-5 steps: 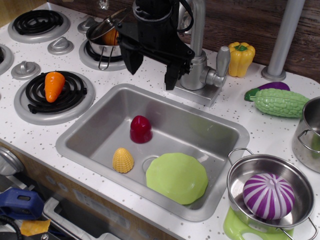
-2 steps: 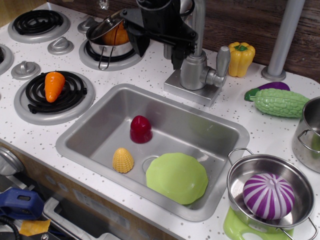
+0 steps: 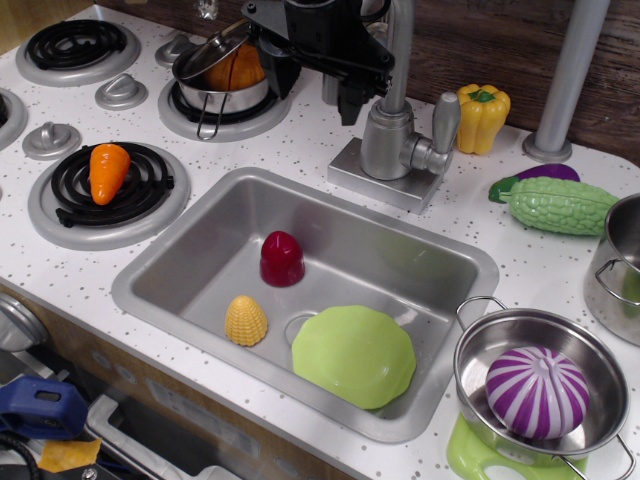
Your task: Turn faucet front to left
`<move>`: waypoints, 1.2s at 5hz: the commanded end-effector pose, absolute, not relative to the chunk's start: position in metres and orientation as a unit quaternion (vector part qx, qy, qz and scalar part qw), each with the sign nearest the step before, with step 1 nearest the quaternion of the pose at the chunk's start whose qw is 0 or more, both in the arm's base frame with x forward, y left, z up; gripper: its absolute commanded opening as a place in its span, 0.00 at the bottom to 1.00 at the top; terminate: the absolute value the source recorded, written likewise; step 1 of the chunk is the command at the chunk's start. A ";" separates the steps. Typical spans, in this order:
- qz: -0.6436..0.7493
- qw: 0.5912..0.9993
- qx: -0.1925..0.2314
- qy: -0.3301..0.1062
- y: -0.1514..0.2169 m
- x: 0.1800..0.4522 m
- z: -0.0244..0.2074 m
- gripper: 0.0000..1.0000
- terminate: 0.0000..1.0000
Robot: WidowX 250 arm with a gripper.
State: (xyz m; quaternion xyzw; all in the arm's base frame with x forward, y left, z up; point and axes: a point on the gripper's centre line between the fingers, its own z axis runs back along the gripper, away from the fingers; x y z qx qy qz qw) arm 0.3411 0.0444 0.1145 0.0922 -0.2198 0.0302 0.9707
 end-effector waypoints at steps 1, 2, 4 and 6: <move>0.034 0.953 0.127 -0.272 0.061 0.356 0.128 0.00 0.00; 0.022 0.947 0.149 -0.282 0.080 0.355 0.127 0.00 0.00; -0.011 0.944 0.141 -0.299 0.112 0.371 0.127 0.00 0.00; -0.028 0.941 0.133 -0.310 0.127 0.390 0.120 0.00 0.00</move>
